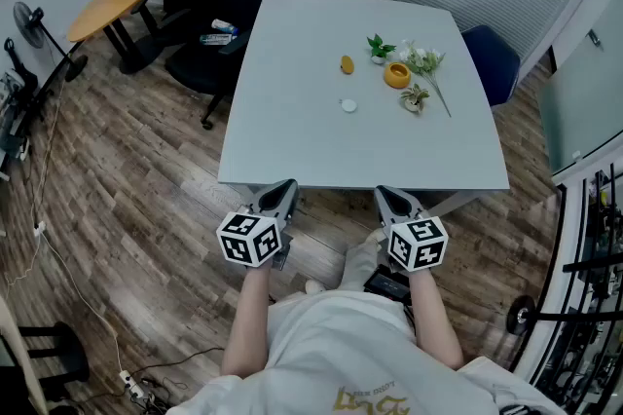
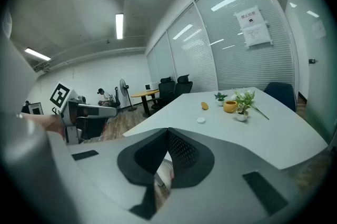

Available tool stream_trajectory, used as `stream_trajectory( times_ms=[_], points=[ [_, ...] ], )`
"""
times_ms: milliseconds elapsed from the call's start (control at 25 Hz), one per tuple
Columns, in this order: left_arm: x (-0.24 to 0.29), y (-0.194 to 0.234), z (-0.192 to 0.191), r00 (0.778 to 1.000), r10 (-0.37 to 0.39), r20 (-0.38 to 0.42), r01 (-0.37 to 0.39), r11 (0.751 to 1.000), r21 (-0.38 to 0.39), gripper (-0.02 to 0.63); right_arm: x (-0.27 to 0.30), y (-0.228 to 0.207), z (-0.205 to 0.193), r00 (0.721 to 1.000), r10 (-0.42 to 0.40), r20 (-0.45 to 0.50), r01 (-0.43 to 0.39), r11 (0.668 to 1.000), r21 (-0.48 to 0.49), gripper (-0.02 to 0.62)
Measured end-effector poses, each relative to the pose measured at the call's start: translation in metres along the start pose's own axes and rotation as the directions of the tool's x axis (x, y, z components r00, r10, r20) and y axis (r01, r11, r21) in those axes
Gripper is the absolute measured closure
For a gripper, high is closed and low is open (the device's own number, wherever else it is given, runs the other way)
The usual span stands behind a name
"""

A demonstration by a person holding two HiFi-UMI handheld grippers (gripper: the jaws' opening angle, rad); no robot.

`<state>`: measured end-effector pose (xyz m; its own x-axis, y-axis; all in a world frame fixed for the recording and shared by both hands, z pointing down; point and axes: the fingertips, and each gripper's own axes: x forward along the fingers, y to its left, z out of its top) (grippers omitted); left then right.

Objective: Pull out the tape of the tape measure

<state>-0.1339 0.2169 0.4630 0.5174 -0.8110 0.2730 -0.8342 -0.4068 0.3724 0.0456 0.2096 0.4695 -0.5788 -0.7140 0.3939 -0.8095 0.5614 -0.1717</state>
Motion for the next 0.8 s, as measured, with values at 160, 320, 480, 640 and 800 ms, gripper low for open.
stream_trajectory(
  times_ms=[160, 320, 480, 640, 800],
  points=[
    [-0.005, 0.006, 0.001, 1.000, 0.007, 0.010, -0.007, 1.000, 0.002, 0.601, 0.002, 0.005, -0.001, 1.000, -0.001, -0.002, 0.001, 1.000, -0.006, 0.580],
    [-0.009, 0.009, 0.002, 1.000, 0.009, 0.011, -0.009, 1.000, 0.005, 0.601, 0.002, 0.009, 0.000, 1.000, -0.006, -0.005, 0.006, 1.000, -0.009, 0.580],
    [-0.012, 0.011, 0.000, 1.000, 0.007, 0.016, -0.007, 1.000, 0.003, 0.601, 0.003, 0.011, 0.000, 1.000, -0.013, -0.005, 0.013, 1.000, -0.016, 0.580],
    [-0.010, 0.009, -0.001, 0.999, -0.037, 0.037, 0.038, 0.999, -0.035, 0.598, 0.001, 0.009, -0.002, 1.000, -0.031, -0.003, 0.031, 0.999, -0.021, 0.577],
    [-0.002, 0.011, -0.008, 0.998, -0.063, 0.014, 0.064, 0.996, -0.070, 0.339, 0.004, 0.006, -0.007, 0.999, -0.026, -0.033, 0.025, 1.000, -0.017, 0.334]
  ],
)
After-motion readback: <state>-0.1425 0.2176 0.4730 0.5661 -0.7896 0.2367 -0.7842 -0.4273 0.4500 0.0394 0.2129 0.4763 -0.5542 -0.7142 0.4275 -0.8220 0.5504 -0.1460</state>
